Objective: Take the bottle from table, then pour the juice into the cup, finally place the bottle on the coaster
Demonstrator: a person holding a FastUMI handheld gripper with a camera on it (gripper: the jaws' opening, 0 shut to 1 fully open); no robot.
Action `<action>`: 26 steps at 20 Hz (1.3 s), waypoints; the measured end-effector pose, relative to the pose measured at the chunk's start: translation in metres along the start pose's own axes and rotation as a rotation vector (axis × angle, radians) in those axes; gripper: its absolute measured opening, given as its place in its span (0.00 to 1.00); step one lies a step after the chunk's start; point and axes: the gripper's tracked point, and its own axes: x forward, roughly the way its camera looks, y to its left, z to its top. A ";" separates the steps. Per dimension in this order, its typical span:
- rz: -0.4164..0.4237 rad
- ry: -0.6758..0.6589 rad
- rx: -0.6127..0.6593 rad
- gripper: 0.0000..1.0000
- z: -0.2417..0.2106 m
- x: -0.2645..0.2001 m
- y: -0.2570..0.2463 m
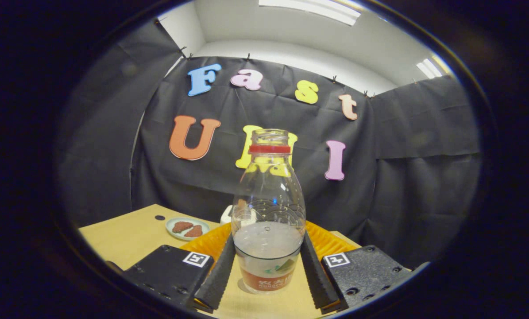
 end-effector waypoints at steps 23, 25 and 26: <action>0.076 0.114 0.103 0.82 -0.168 0.108 0.009; 0.065 0.109 0.117 0.83 -0.168 0.108 0.006; 0.066 0.111 0.119 0.83 -0.168 0.109 0.007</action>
